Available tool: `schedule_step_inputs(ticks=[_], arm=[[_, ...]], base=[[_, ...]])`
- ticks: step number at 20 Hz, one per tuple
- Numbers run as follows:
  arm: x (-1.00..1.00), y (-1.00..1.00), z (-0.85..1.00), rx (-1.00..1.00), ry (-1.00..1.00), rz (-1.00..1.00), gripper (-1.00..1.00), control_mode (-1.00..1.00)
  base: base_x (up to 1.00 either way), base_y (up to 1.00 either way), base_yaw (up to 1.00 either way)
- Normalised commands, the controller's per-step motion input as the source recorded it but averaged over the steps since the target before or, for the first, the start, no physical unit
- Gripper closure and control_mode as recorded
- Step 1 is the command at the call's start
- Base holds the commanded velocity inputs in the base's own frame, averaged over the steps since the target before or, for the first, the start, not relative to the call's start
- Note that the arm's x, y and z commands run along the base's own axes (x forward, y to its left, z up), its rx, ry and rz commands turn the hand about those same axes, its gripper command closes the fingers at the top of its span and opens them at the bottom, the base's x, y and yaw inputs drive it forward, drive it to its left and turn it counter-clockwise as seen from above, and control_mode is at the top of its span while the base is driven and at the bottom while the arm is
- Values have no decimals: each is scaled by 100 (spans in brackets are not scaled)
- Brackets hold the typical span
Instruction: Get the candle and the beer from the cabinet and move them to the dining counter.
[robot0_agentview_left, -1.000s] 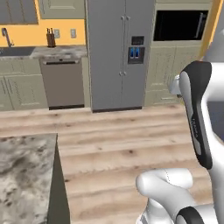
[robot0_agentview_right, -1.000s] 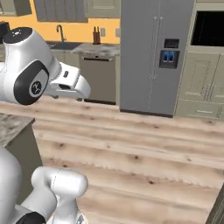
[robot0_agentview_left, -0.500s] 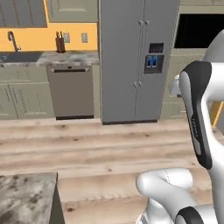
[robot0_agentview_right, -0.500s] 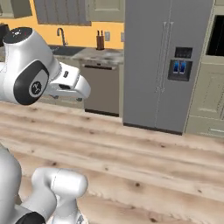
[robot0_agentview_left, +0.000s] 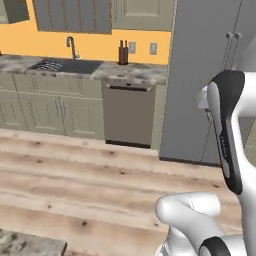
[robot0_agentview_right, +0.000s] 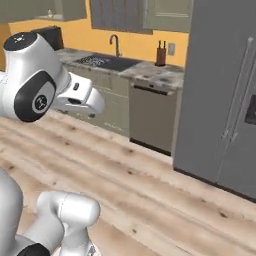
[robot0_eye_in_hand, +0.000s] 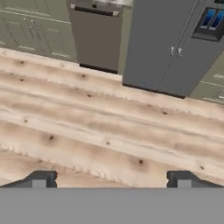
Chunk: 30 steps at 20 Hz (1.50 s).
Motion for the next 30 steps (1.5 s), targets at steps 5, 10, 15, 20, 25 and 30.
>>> schedule_step_inputs(ticks=[5, 10, 15, 20, 25, 30], arm=[[0, 0, 0, 0, 0, 0, -100, 100], [0, 0, 0, 0, 0, 0, -100, 100], [0, 0, 0, 0, 0, 0, -100, 100], [0, 0, 0, 0, 0, 0, -100, 100], [0, 0, 0, 0, 0, 0, -100, 100], [0, 0, 0, 0, 0, 0, -100, 100]], base=[[63, -6, 87], [57, -10, 89], [74, -19, 83], [88, -43, 72], [91, -93, 43], [79, -100, -15]])
